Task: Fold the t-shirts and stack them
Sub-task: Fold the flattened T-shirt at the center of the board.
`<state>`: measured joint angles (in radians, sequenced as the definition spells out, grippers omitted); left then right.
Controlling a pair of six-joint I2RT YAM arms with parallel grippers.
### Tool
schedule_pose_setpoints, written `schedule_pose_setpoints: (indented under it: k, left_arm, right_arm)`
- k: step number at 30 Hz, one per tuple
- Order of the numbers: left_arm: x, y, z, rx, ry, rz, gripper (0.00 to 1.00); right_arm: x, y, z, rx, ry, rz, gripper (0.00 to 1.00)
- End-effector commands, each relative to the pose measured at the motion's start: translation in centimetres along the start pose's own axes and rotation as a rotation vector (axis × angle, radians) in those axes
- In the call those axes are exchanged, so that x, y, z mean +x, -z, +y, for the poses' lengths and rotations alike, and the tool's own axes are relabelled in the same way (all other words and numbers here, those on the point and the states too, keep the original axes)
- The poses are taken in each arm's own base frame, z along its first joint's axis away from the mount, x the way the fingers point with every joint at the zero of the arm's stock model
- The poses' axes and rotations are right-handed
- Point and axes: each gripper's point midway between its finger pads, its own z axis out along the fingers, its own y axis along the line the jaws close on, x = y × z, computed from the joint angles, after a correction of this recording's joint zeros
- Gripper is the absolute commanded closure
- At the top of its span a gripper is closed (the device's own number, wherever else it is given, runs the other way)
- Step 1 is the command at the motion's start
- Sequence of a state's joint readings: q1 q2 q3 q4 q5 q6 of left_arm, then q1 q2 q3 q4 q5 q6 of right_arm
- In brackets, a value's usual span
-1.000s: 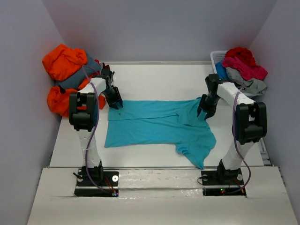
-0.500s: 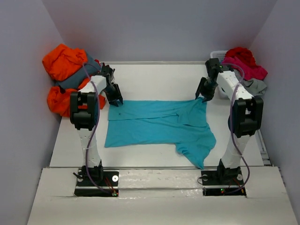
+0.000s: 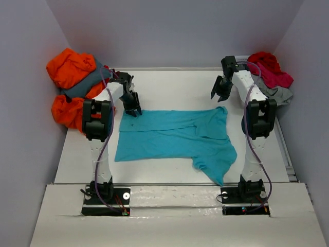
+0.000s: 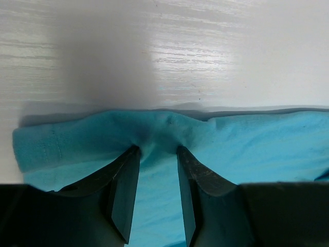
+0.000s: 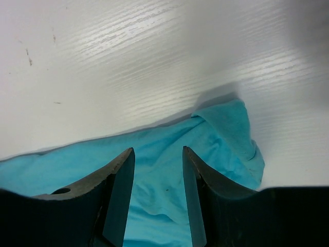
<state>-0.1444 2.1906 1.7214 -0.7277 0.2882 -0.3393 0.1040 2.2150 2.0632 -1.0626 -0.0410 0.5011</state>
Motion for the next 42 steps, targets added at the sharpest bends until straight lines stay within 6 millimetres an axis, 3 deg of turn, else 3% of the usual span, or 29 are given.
schedule_pose_setpoints:
  k: [1, 6, 11, 21, 32, 42]
  left_arm:
    - [1.2, -0.8, 0.0, 0.005, -0.009, 0.056, 0.53]
    - [0.7, -1.0, 0.0, -0.007, 0.012, 0.048, 0.53]
    - [0.0, -0.3, 0.3, -0.041, 0.022, 0.014, 0.53]
    - [-2.1, 0.6, 3.1, -0.043, 0.156, -0.033, 0.51]
    - [-3.1, 0.9, 3.9, -0.049, 0.163, -0.047, 0.5]
    - [-5.7, -0.4, 4.3, -0.047, 0.175, -0.047, 0.5]
  right_arm:
    - [0.8, 0.0, -0.1, -0.02, 0.005, 0.029, 0.52]
    - [2.8, -1.4, -0.7, -0.017, 0.018, 0.108, 0.52]
    - [3.8, -1.6, -1.7, 0.008, 0.042, 0.13, 0.52]
    - [6.2, -4.2, -3.3, 0.075, 0.039, 0.245, 0.52]
    - [4.6, -4.3, -2.2, 0.059, 0.052, 0.248, 0.52]
    - [2.2, -7.2, 0.0, -0.008, 0.053, 0.229, 0.52]
